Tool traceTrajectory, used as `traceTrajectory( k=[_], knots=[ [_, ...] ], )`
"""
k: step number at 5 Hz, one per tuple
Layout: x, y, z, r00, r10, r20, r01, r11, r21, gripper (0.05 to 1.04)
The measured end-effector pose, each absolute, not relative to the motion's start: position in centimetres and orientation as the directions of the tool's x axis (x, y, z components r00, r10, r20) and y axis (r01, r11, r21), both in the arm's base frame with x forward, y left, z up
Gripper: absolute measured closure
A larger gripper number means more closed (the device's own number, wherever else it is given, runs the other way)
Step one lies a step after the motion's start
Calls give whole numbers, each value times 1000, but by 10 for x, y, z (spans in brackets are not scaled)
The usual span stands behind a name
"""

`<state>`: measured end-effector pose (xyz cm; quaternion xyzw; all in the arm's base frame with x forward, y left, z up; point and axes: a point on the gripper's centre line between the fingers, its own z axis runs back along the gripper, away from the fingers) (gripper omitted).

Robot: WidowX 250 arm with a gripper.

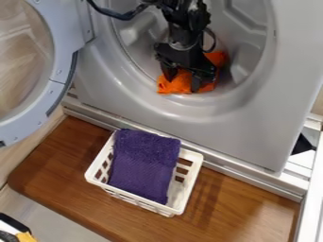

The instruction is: Take the orange cloth from the washing machine and put it in the white basket

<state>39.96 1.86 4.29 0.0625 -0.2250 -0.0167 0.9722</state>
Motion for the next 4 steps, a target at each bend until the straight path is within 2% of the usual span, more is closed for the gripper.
traceTrajectory(
  k=[1,2,3,4],
  knots=[
    [397,17,40,902,-57,428,7,993,119,732],
    [391,14,35,906,-58,419,16,995,102,921],
    [388,14,35,905,-51,423,16,996,86,991],
    [383,18,40,910,-48,412,27,998,57,995]
  ],
)
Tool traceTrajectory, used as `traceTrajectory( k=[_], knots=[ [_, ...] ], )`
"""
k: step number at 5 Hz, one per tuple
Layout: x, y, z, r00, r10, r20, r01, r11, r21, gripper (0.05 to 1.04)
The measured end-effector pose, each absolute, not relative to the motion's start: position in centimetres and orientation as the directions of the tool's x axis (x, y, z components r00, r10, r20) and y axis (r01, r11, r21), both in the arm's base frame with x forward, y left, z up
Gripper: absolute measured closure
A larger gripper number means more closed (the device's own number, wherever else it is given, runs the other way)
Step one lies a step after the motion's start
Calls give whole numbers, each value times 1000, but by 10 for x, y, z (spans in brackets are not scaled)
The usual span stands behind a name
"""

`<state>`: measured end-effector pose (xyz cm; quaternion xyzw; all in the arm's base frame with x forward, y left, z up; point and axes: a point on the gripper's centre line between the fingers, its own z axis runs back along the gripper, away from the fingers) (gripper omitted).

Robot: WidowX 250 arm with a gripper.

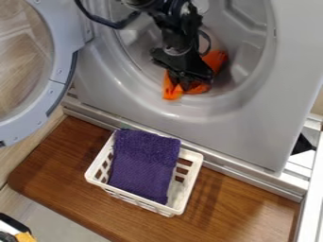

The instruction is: Take the orange cloth from the washing machine and put it in the white basket

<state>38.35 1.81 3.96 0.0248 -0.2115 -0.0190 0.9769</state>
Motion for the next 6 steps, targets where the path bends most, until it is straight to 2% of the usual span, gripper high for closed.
traceTrajectory(
  k=[2,3,4,6],
  knots=[
    [356,23,73,905,-31,425,10,999,51,996],
    [327,21,85,907,-26,421,15,999,29,996],
    [294,19,86,915,-28,403,18,999,28,996],
    [242,13,63,931,-44,362,32,999,37,996]
  ],
)
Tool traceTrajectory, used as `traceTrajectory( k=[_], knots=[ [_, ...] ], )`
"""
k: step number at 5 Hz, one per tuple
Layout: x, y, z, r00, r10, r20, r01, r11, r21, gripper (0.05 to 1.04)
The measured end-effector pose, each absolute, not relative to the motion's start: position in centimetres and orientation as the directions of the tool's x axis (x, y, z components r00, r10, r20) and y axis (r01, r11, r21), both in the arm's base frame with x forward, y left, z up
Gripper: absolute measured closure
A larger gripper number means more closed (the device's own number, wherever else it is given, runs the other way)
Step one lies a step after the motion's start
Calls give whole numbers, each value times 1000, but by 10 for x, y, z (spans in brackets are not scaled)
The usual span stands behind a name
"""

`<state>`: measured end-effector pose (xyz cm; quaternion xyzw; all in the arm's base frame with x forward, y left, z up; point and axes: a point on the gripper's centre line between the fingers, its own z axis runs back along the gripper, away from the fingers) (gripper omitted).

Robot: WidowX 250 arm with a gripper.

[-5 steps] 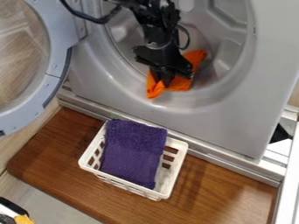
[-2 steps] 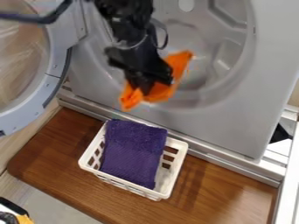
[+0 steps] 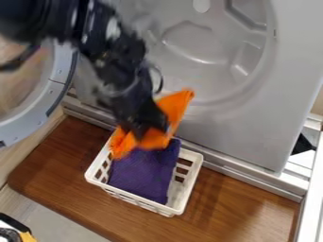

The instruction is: Take the orange cloth from the washing machine and put it in the white basket

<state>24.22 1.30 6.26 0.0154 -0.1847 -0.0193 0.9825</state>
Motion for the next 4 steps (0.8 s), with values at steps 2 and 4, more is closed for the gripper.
traceTrajectory(
  k=[2,4],
  knots=[
    [238,18,27,939,-19,343,-1,998,58,977],
    [244,16,4,960,19,279,-30,999,33,652]
  ],
)
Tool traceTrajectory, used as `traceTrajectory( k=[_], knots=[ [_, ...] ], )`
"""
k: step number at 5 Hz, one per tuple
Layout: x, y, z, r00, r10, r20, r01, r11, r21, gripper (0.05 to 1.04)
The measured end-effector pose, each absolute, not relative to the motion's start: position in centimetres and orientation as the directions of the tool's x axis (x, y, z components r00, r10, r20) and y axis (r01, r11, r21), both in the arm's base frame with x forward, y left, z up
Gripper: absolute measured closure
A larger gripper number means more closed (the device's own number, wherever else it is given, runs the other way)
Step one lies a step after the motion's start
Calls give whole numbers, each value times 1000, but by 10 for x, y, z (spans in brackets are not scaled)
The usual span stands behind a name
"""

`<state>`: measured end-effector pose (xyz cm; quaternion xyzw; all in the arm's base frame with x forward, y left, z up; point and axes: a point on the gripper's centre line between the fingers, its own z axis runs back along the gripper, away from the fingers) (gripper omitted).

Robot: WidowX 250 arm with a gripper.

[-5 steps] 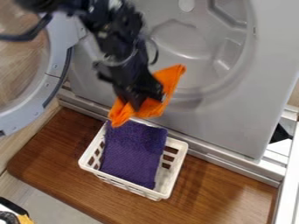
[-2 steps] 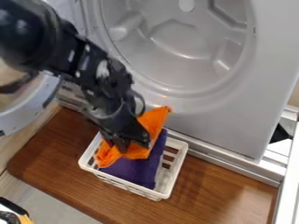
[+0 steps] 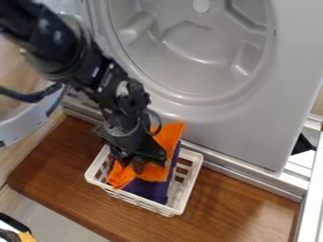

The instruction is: Take the orange cloth from the washing machine and put it in the white basket

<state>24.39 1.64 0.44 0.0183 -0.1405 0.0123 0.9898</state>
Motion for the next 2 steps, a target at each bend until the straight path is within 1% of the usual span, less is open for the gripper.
traceTrajectory(
  k=[1,2],
  knots=[
    [244,15,4,963,25,267,-34,999,31,334],
    [243,13,4,970,17,244,-30,998,49,87]
  ],
)
